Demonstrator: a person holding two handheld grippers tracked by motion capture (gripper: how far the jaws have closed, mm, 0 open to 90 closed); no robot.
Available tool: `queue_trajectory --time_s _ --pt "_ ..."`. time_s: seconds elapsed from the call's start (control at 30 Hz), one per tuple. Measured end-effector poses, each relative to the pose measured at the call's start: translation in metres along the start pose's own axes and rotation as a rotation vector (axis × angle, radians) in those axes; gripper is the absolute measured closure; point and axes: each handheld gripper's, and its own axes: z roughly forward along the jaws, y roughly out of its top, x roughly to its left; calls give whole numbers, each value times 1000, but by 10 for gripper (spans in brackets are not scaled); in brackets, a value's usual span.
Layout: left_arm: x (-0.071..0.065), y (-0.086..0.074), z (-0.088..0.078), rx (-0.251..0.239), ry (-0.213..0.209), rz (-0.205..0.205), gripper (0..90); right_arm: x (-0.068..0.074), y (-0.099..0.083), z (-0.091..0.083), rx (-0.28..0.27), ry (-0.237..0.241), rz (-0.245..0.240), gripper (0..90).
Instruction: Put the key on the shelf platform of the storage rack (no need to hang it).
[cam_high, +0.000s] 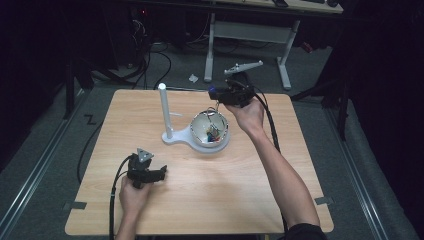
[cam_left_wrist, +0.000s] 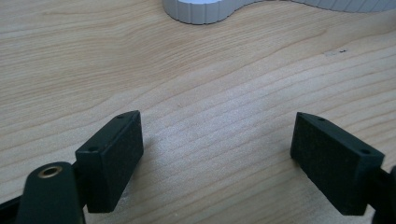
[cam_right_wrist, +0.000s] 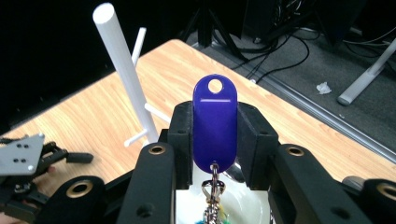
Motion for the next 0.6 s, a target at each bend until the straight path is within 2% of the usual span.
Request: queue_trajectory --time_s 0.13,0.17,0.2,0.43,0.5,0.6 --pt "-1 0 0 2 1 -8 175 1 -5 5 13 3 1 697" --pt "1 0 0 2 -9 15 175 0 -7 7 15 7 8 697" --pt "1 0 0 2 -10 16 175 0 -9 9 16 10 7 697" --pt "0 0 0 1 -4 1 175 0 -18 18 43 20 13 696" --pt "-1 0 0 2 6 -16 175 -1 -21 20 44 25 18 697" --pt "0 0 0 2 0 -3 175 -1 -25 24 57 27 19 696"
